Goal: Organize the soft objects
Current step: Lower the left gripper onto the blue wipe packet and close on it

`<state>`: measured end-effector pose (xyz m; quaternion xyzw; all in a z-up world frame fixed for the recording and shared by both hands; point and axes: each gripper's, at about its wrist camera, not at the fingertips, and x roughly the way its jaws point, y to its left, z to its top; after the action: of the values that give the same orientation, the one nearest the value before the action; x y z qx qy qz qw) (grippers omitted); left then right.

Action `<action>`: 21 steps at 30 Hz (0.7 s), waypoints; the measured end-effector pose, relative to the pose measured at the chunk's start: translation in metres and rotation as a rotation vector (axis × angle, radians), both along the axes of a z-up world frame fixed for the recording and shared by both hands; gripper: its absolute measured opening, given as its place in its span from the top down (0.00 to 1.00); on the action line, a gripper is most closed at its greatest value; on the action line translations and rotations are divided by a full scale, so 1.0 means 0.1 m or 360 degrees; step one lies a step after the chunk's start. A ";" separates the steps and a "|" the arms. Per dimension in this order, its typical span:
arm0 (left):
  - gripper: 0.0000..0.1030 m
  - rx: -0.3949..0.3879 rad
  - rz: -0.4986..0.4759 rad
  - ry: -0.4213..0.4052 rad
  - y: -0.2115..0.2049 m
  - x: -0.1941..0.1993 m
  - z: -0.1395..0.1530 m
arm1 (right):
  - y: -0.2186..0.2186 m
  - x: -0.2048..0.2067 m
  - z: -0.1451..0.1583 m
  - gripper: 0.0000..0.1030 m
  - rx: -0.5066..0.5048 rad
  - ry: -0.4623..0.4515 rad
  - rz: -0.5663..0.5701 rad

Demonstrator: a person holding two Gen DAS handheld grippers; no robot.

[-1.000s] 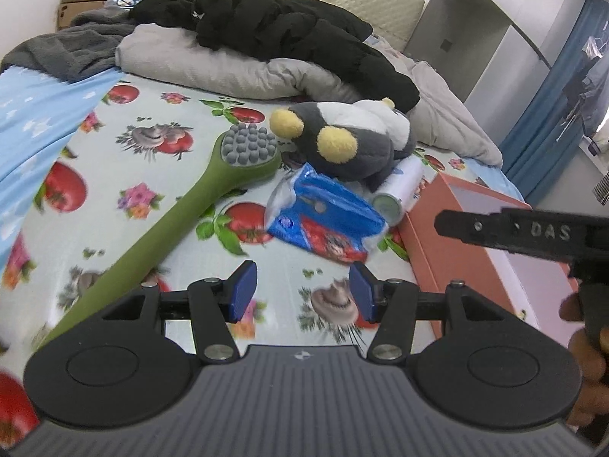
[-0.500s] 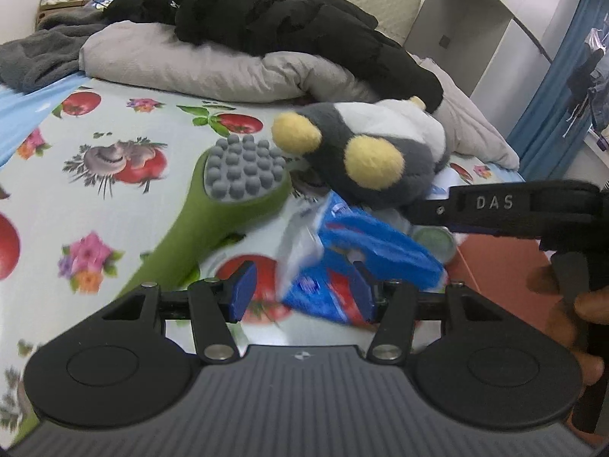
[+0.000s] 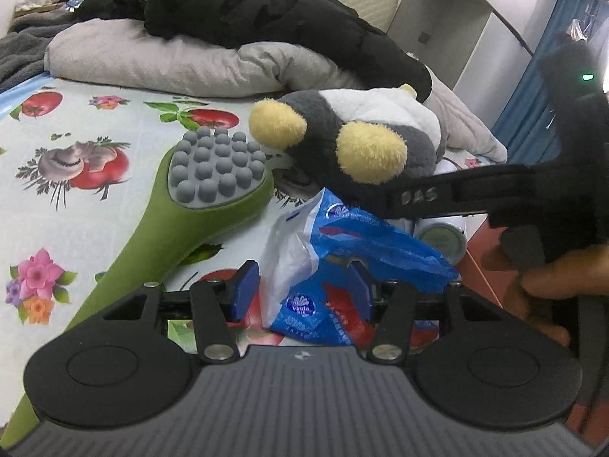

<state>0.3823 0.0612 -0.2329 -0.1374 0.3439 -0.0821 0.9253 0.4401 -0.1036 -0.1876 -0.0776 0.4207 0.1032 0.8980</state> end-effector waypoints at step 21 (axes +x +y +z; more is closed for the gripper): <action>0.78 -0.0005 0.0098 0.0043 0.00 0.02 -0.07 | 0.10 0.27 -0.29 0.45 -0.0132 0.0143 0.0152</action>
<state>0.3844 0.0616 -0.2396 -0.1507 0.3518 -0.0522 0.9224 0.4669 -0.0935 -0.2162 -0.1301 0.4602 0.1318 0.8683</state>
